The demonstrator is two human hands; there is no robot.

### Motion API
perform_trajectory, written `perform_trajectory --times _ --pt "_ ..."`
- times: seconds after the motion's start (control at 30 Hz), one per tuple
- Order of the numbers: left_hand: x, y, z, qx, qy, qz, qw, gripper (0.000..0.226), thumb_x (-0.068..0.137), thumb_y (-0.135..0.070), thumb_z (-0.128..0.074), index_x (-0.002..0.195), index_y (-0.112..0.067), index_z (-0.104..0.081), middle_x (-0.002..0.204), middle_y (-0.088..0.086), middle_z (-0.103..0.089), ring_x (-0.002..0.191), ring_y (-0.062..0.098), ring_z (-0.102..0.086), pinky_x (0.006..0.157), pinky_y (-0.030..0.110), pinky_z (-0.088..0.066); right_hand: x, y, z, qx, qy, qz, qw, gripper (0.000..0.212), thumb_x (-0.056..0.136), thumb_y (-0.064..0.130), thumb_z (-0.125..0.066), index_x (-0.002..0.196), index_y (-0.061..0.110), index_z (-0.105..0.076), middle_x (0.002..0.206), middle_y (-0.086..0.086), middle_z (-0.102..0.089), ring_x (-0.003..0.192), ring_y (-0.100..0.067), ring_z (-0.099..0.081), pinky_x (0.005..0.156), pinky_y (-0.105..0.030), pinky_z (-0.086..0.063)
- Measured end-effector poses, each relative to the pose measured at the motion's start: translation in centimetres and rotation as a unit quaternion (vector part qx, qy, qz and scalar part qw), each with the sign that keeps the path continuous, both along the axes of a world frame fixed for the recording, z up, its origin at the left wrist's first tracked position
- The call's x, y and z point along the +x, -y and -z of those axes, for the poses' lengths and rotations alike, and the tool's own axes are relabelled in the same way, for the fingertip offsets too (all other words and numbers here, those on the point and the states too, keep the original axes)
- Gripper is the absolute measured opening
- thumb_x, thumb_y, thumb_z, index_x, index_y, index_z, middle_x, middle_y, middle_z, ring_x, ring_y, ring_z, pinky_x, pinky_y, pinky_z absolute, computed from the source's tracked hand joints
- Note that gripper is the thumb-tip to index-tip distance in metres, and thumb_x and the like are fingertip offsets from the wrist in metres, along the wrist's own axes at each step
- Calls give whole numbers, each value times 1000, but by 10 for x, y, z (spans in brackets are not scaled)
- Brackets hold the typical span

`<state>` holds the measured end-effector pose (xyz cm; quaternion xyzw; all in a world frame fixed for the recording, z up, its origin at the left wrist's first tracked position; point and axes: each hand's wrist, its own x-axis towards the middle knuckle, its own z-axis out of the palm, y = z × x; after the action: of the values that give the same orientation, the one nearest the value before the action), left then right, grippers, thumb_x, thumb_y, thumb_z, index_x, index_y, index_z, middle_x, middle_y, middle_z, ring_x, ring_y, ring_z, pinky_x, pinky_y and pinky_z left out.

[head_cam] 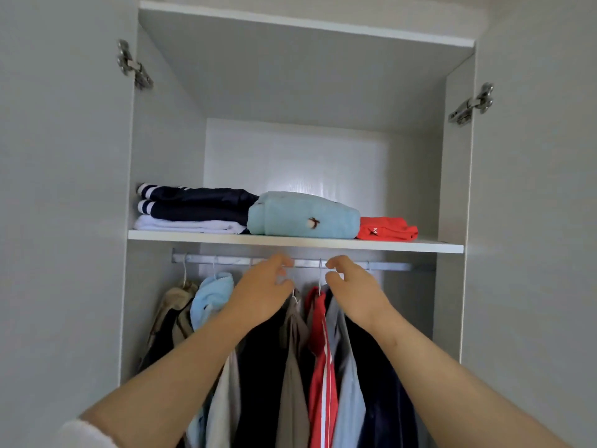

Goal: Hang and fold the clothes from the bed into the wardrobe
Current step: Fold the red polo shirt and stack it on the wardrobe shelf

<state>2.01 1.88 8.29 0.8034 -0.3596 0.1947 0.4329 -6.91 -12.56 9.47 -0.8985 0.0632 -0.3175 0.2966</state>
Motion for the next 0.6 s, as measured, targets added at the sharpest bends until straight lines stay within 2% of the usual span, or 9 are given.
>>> perform_trajectory --times 0.07,0.17,0.23,0.3,0.37,0.43,0.6 --pt "-14 -19 7 1 8 3 1000 26 90 -19 -54 116 -24 -55 108 -9 -54 101 10 -52 83 20 -35 -14 -24 8 14 0 -5 1000 21 95 25 -39 108 20 -54 104 1 -55 100 -22 -51 92 -37 -41" --pt "-35 -48 11 -9 9 5 1000 18 89 -18 -55 106 -19 -61 105 -6 -60 93 10 -53 77 19 -36 -34 -53 18 26 -10 4 1000 21 95 24 -39 101 13 -56 103 -6 -60 100 -24 -51 90 -36 -42" --pt "-50 -65 15 -16 -7 9 1000 15 90 -18 -55 103 -19 -62 104 -5 -61 95 10 -55 80 19 -38 -47 -70 23 29 -10 3 1000 20 95 23 -37 94 13 -55 96 -4 -59 95 -23 -51 87 -34 -42" --pt "-63 -84 22 -35 -27 12 999 13 91 -18 -55 101 -21 -62 102 -7 -61 95 9 -55 78 15 -36 -60 -86 27 36 1 -8 999 21 96 21 -35 80 17 -48 81 0 -55 83 -19 -48 76 -31 -40" --pt "-77 -105 32 -53 -31 6 998 11 90 -17 -57 95 -26 -60 94 -13 -60 90 4 -54 69 7 -35 -74 -101 34 52 8 -27 998 20 96 20 -35 81 14 -47 69 5 -48 66 -13 -43 60 -26 -35" --pt "-92 -123 41 -60 -17 -2 998 18 89 -15 -58 93 -32 -56 88 -19 -56 83 -3 -53 66 -1 -34 -87 -111 40 52 12 -31 998 17 95 18 -35 84 12 -47 63 6 -45 56 -8 -38 53 -23 -30" --pt "-128 -160 48 -67 -41 -31 996 23 88 -14 -57 99 -34 -56 92 -13 -59 91 4 -56 72 7 -35 -116 -135 53 62 -15 -63 996 18 94 22 -38 96 11 -53 72 7 -52 66 -12 -46 66 -27 -39"
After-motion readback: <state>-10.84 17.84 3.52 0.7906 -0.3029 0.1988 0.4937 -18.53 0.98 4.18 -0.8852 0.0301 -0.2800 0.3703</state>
